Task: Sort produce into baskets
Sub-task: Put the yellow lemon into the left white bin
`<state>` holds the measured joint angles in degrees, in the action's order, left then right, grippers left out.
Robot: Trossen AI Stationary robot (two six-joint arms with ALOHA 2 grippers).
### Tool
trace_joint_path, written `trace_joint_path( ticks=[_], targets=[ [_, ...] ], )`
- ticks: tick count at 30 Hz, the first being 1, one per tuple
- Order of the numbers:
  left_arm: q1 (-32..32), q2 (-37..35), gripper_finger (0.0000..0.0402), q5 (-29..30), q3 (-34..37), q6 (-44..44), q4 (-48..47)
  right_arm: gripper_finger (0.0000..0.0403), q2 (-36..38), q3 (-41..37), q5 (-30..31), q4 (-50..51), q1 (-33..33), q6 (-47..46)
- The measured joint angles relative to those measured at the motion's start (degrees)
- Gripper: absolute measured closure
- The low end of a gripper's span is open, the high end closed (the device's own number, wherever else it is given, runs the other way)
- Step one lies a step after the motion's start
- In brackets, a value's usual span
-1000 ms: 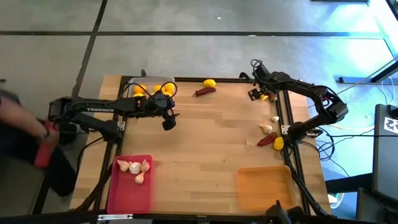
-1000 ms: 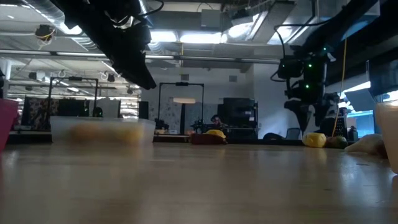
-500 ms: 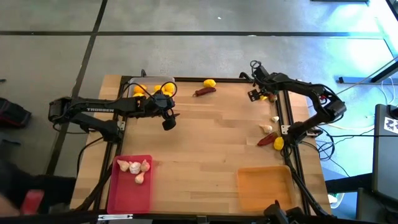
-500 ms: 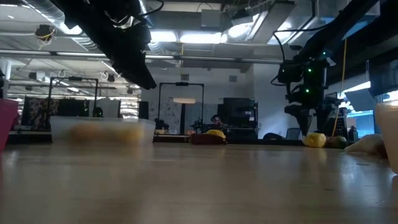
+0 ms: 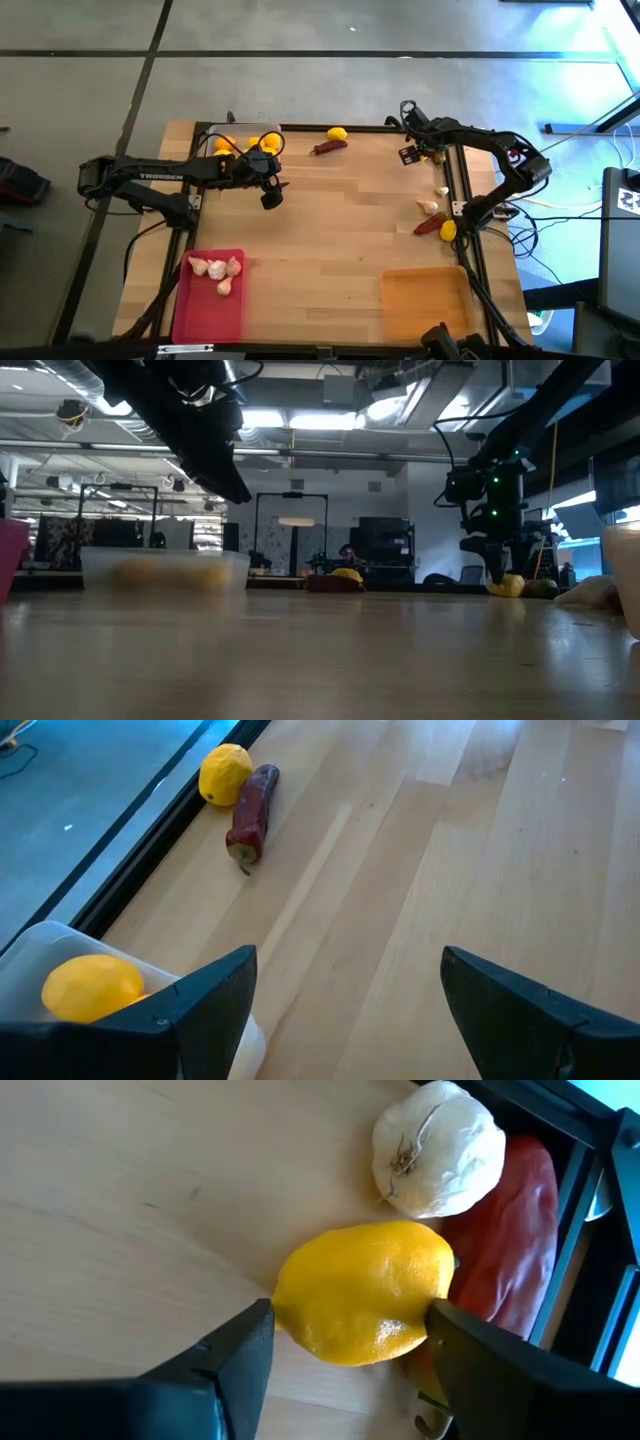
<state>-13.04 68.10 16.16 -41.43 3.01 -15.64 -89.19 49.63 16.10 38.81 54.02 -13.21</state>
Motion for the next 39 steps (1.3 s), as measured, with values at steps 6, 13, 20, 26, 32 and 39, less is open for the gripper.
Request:
trace_joint_path(
  ticks=[6, 13, 20, 26, 32, 39],
  targets=[
    [0.0, 0.0, 0.0089, 0.0, 0.0, 0.0, 0.0, 0.0163, 0.0, 0.1, -3.5, -0.3, 0.0, 3.2],
    [0.0, 0.0, 0.0089, 0.0, 0.0, 0.0, 0.0, 0.0164, 0.0, 0.1, -10.1, 0.4, -0.4, 3.8],
    [0.0, 0.0, 0.0089, 0.0, 0.0, 0.0, 0.0, 0.0164, 0.4, 0.0, -11.2, 0.2, -6.8, 4.2],
    [0.0, 0.0, 0.0089, 0.0, 0.0, -0.1, 0.0, 0.0164, 0.4, -0.1, -11.2, -0.4, -14.8, 2.8],
    [0.0, 0.0, 0.0089, 0.0, 0.0, -0.1, 0.0, 0.0164, 0.3, -0.1, -11.2, -2.4, -23.7, 5.9],
    [0.0, 0.0, 0.0088, 0.0, 0.0, -0.1, 0.0, 0.0164, 0.3, -0.1, -9.5, -3.7, -33.2, 12.5]
  ],
)
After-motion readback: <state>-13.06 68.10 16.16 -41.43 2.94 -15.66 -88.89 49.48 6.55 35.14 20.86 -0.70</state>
